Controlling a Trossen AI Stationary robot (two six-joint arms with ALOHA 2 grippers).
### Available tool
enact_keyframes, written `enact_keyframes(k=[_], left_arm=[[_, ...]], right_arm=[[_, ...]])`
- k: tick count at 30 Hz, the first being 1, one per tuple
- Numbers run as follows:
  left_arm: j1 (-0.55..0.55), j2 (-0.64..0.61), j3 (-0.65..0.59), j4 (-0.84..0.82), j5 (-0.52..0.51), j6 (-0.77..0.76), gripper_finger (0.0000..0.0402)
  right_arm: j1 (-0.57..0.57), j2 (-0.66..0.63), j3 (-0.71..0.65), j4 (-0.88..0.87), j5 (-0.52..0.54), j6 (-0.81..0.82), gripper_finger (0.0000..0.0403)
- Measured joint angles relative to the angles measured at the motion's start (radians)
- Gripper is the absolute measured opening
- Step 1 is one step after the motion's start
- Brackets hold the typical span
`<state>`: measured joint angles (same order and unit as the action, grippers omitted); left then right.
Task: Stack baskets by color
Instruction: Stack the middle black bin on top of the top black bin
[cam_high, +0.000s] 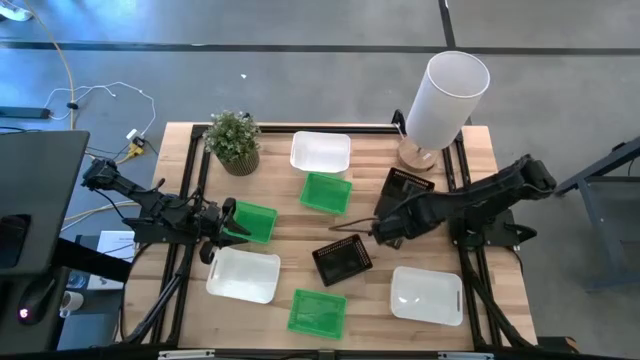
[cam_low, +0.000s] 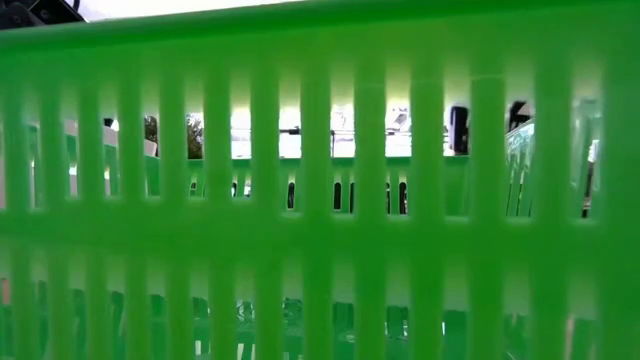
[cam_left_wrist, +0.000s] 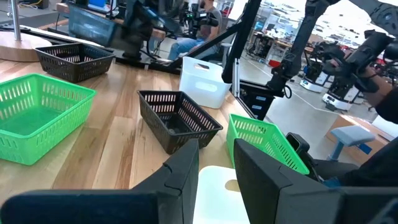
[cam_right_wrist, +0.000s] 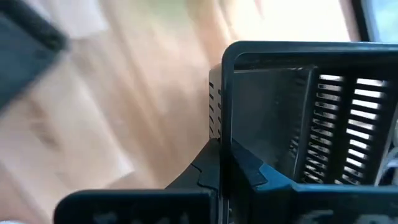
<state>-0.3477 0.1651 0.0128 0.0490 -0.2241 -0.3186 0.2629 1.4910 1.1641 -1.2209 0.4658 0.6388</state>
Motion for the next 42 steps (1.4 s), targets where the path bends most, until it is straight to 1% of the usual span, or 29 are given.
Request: enact_keyframes(k=[3, 5, 11, 17, 24, 31, 35, 37, 42], left_arm=[[0.0, 0.0, 0.0, 0.0, 0.0, 0.0, 0.009], [0.0, 0.0, 0.0, 0.0, 0.0, 0.0, 0.009], [0.0, 0.0, 0.0, 0.0, -0.005, 0.0, 0.009], [0.0, 0.0, 0.0, 0.0, -0.005, 0.0, 0.009], [0.0, 0.0, 0.0, -0.002, -0.008, 0.0, 0.009], [0.0, 0.0, 0.0, -0.006, -0.008, 0.015, 0.009], [0.0, 0.0, 0.0, -0.006, -0.008, 0.015, 0.009], [0.0, 0.0, 0.0, -0.005, -0.008, 0.01, 0.009], [0.0, 0.0, 0.0, -0.004, -0.008, 0.008, 0.009]], right_arm=[[-0.047, 0.0, 0.0, -0.028, 0.035, -0.067, 0.0], [-0.085, 0.0, 0.0, -0.04, 0.038, -0.1, 0.0], [-0.204, 0.0, 0.0, -0.05, -0.001, -0.157, 0.0], [-0.286, 0.0, 0.0, -0.043, -0.05, -0.22, 0.0], [-0.314, 0.0, 0.0, -0.013, -0.085, -0.26, 0.0], [-0.323, 0.0, -0.003, -0.006, -0.075, -0.285, 0.0], [-0.314, -0.015, -0.078, 0.023, -0.069, -0.273, 0.0], [-0.305, -0.027, -0.118, 0.049, -0.046, -0.273, 0.0], [-0.302, -0.041, -0.14, 0.103, -0.056, -0.285, 0.0]])
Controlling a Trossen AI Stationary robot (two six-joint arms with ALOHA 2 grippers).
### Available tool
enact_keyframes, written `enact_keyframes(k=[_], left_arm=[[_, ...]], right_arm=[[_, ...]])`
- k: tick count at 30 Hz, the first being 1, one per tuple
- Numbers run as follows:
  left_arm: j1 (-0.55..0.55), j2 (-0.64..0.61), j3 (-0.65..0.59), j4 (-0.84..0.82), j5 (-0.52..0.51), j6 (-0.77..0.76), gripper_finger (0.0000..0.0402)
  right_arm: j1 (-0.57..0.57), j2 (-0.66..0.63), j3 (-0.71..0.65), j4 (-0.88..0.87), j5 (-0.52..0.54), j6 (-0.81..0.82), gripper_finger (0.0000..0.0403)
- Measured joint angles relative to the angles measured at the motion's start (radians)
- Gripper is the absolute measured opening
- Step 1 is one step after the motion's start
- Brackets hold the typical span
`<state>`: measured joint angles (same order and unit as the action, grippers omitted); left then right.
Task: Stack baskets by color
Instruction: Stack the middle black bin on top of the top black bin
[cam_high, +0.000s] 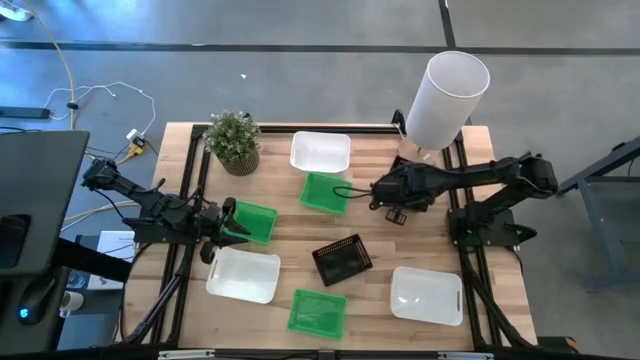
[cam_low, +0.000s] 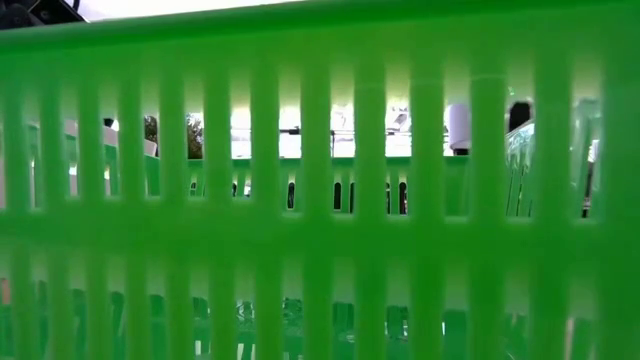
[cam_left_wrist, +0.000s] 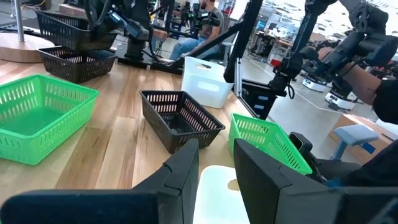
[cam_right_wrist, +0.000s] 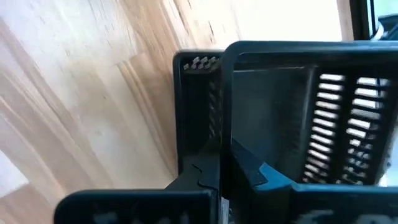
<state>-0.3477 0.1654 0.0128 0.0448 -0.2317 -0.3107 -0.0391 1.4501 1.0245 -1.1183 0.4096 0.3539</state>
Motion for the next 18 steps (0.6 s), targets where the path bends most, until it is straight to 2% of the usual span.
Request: enact_keyframes(k=[5, 18], left_arm=[[0.0, 0.0, 0.0, 0.003, -0.013, 0.0, 0.009], [0.0, 0.0, 0.0, 0.003, -0.018, 0.0, 0.009]], right_arm=[[-0.014, 0.001, 0.0, 0.003, -0.043, 0.004, 0.0], [-0.014, 0.001, -0.064, 0.067, -0.047, 0.005, 0.0]])
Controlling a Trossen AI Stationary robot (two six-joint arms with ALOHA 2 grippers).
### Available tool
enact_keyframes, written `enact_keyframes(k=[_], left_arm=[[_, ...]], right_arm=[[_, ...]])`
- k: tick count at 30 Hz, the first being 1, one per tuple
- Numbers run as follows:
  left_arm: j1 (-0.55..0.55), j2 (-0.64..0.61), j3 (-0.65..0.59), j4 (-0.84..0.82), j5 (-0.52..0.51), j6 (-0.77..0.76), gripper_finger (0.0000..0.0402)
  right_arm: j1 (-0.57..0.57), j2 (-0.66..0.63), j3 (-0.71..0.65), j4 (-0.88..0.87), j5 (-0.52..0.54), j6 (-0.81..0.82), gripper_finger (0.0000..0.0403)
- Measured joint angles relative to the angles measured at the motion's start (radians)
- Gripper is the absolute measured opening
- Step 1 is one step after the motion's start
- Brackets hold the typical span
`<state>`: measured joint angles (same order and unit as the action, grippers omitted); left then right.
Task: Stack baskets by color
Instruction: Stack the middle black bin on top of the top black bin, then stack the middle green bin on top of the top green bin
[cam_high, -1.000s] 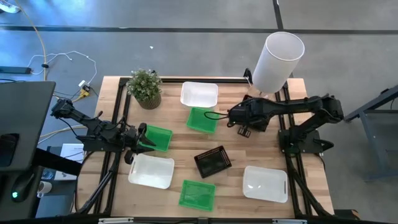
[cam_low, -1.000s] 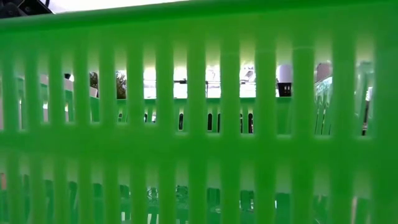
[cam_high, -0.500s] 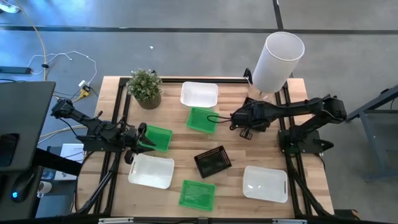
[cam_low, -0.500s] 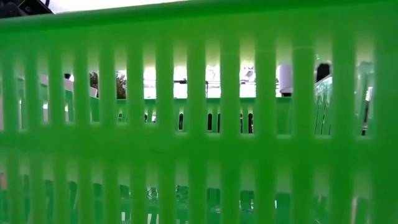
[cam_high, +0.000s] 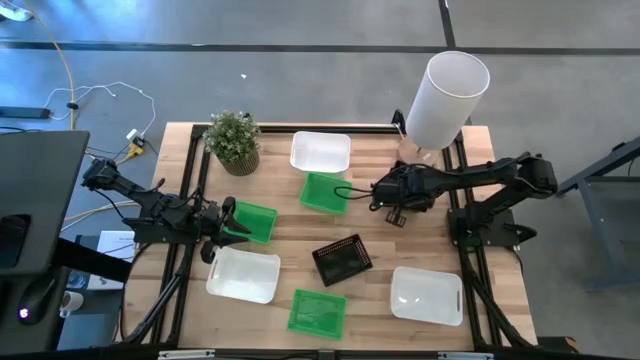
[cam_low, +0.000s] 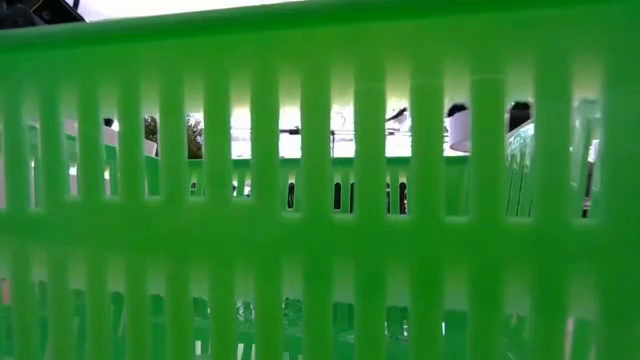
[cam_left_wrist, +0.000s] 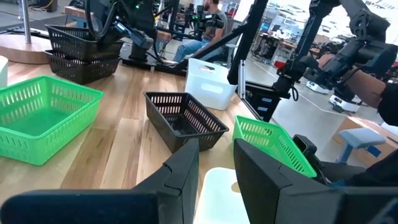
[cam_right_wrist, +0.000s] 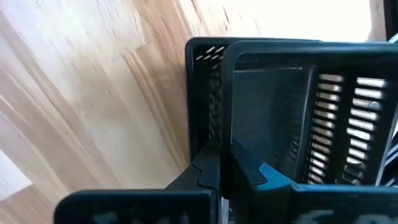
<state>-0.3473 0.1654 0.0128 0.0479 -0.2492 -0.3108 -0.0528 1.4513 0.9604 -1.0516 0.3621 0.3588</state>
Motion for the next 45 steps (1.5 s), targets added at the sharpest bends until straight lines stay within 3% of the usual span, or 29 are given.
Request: enact_keyframes(k=[19, 32, 45], left_arm=[[0.0, 0.0, 0.0, -0.002, 0.002, 0.0, 0.009], [0.0, 0.0, 0.0, -0.002, 0.003, 0.0, 0.009], [0.0, 0.0, 0.066, -0.018, 0.001, 0.138, 0.009]], right_arm=[[0.0, 0.009, -0.001, 0.034, -0.032, -0.001, 0.0003], [0.0, 0.009, -0.001, 0.034, 0.009, 0.003, 0.0084], [0.035, 0.0, 0.081, 0.017, 0.012, 0.052, 0.0092]])
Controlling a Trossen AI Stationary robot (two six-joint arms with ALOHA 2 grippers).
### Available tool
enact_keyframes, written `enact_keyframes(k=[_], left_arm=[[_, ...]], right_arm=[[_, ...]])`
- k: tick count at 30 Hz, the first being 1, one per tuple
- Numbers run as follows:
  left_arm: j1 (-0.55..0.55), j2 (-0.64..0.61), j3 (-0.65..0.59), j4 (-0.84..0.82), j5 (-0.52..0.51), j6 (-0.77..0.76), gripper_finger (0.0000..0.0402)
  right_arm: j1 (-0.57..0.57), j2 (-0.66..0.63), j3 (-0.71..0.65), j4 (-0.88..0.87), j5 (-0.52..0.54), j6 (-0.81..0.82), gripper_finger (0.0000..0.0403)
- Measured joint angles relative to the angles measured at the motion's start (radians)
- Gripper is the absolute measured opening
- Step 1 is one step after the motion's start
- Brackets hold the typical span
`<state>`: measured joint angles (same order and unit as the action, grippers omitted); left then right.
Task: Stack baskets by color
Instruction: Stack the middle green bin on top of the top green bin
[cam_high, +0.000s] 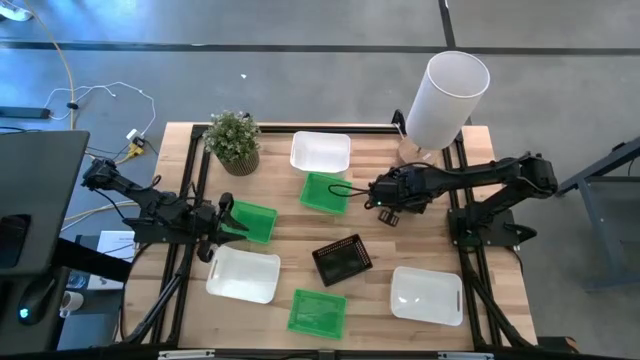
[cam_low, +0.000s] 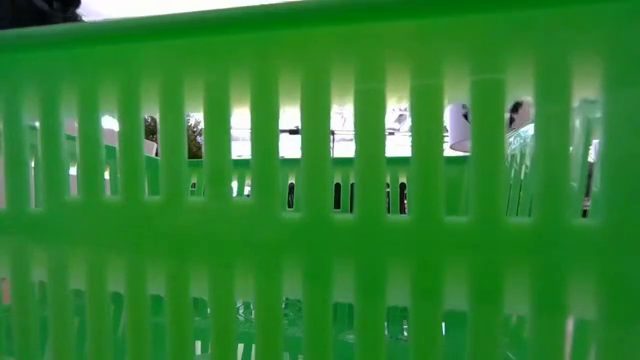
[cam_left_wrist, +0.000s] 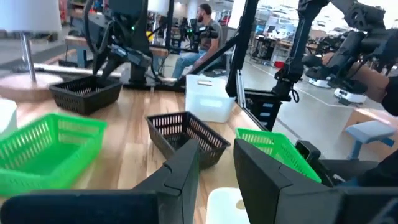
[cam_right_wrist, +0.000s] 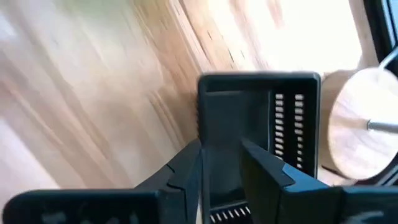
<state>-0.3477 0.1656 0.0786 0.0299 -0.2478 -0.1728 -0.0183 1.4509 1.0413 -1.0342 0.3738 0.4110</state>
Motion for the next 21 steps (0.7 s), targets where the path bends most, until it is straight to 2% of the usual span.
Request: enact_keyframes(k=[4, 10, 16, 21], left_arm=[[0.0, 0.019, 0.059, -0.086, -0.016, 0.043, 0.009], [0.0, 0.107, 0.173, -0.237, -0.055, 0.022, 0.009], [0.0, 0.262, 0.304, -0.362, -0.054, 0.019, 0.009], [0.0, 0.419, 0.418, -0.558, -0.043, 0.019, 0.009]], right_arm=[[0.026, 0.0, 0.04, 0.0, 0.015, 0.012, 0.0092], [0.063, 0.0, 0.073, 0.001, 0.037, 0.04, 0.0092], [0.08, 0.0, 0.076, -0.001, 0.041, 0.061, 0.0092], [0.083, 0.0, 0.076, -0.001, 0.042, 0.062, 0.0092]])
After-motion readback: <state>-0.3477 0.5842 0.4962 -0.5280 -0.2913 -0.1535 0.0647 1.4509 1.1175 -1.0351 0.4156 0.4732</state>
